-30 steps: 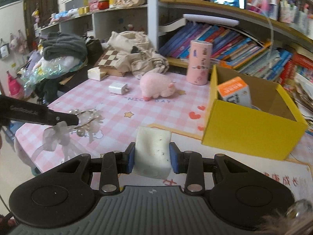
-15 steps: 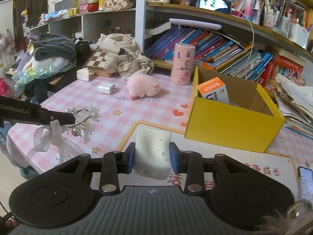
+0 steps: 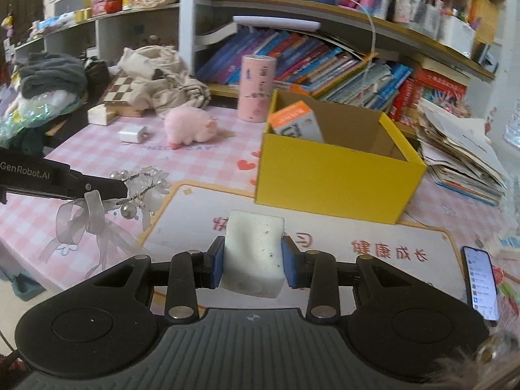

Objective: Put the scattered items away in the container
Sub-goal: 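Carry the cream cube and pearl bow with both grippers over the yellow box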

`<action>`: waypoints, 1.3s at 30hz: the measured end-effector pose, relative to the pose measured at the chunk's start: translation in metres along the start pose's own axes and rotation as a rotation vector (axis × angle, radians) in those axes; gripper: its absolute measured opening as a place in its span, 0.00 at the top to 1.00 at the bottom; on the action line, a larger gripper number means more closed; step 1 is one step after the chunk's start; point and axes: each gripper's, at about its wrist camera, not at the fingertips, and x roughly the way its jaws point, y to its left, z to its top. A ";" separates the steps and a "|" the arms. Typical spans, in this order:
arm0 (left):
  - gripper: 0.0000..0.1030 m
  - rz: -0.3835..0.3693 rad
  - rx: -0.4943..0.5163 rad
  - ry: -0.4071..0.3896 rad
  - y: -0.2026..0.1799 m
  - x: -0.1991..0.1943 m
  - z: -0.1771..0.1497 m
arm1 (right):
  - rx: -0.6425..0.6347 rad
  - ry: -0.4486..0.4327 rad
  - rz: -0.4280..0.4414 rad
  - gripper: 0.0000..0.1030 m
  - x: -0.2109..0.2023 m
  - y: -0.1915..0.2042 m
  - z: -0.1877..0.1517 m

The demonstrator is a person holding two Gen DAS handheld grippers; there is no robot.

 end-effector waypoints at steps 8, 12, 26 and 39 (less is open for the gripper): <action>0.86 -0.018 0.037 0.018 -0.021 0.016 0.004 | 0.040 -0.001 -0.035 0.68 -0.002 -0.025 -0.004; 0.86 -0.023 0.049 0.028 -0.031 0.025 0.006 | 0.071 0.004 -0.060 0.68 -0.002 -0.041 -0.006; 0.86 -0.050 0.093 0.080 -0.065 0.058 0.008 | 0.119 0.030 -0.075 0.68 0.003 -0.080 -0.011; 0.86 -0.045 0.106 0.104 -0.093 0.092 0.015 | 0.144 0.053 -0.057 0.68 0.018 -0.122 -0.011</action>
